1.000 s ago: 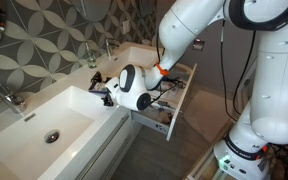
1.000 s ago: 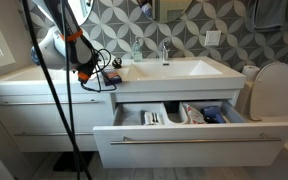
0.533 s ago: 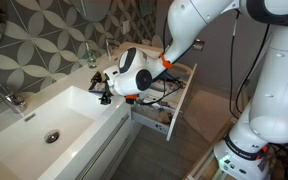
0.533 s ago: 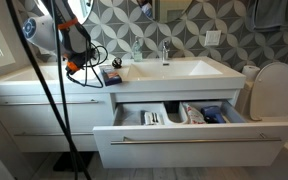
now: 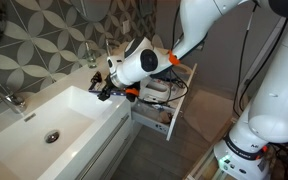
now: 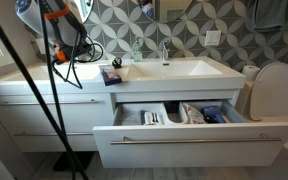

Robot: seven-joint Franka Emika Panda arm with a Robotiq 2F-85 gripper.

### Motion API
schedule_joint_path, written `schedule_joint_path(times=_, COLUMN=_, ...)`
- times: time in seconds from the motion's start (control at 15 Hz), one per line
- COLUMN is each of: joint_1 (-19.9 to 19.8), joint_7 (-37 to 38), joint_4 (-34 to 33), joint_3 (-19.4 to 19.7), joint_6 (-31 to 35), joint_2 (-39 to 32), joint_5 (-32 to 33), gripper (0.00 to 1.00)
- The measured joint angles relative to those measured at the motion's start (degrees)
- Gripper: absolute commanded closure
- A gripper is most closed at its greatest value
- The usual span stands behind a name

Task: Pick up the electric toothbrush box from the open top drawer and put it on the counter

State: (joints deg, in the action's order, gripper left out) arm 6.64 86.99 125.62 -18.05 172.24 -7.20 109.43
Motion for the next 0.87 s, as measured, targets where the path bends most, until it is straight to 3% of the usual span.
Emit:
schedule_joint_path(times=0.53, joint_1=0.3, joint_7=-13.6, joint_4=9.9, joint_3=0.0, joint_6=0.7, joint_2=8.2, joint_5=-13.8, gripper=0.0)
schedule_joint_path(times=0.87, joint_1=0.3, joint_7=-15.8, joint_4=11.5, joint_3=0.0, joint_6=1.0, joint_2=10.1, joint_5=-14.6, gripper=0.0)
